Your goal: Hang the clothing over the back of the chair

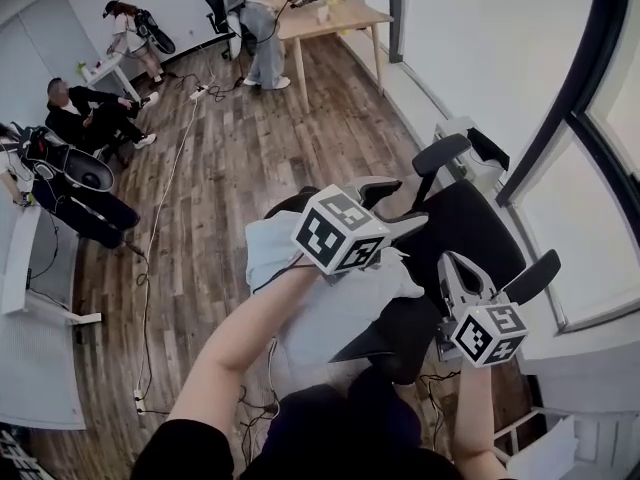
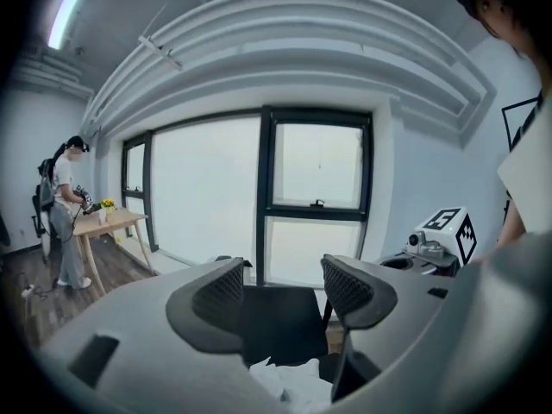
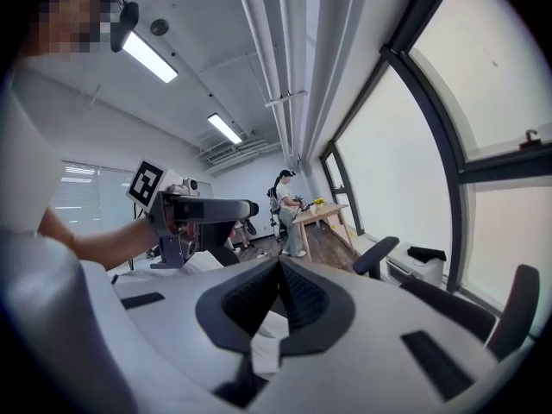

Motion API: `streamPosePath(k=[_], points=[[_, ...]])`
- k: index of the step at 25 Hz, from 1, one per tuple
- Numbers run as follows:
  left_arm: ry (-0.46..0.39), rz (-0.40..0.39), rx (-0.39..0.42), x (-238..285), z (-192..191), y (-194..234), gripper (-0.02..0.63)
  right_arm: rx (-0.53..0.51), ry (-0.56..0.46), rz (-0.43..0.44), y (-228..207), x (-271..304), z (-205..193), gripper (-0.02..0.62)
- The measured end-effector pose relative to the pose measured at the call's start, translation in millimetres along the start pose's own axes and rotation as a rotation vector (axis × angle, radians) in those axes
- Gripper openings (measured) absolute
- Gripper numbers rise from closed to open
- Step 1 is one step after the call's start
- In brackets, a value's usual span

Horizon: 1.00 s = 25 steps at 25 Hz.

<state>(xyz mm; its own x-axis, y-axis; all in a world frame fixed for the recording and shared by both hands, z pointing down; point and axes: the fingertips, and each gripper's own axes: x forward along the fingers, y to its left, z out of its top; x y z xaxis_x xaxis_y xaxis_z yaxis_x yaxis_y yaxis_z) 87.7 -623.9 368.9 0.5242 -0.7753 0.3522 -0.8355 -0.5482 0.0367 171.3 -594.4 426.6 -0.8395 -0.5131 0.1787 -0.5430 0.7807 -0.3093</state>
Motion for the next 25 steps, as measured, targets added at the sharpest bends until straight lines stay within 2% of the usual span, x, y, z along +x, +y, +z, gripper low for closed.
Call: streamPosePath(k=[8,13,19,25], points=[[-0.195,0.030,-0.038,-73,36,2,0.276,-0.048,-0.032,-0.004,45,-14,16,0.002],[-0.282,0.051,-0.056,-126,46,0,0.259,-0.068,-0.054,-0.009,70,-23,24,0.002],[-0.323,0.089,-0.065,-183,33,-3,0.245,-0.078,-0.069,0.002,106,-33,21,0.002],[-0.306,0.133,-0.093,-230,0,-11,0.191,-0.057,-0.073,-0.006,136,-45,8,0.002]])
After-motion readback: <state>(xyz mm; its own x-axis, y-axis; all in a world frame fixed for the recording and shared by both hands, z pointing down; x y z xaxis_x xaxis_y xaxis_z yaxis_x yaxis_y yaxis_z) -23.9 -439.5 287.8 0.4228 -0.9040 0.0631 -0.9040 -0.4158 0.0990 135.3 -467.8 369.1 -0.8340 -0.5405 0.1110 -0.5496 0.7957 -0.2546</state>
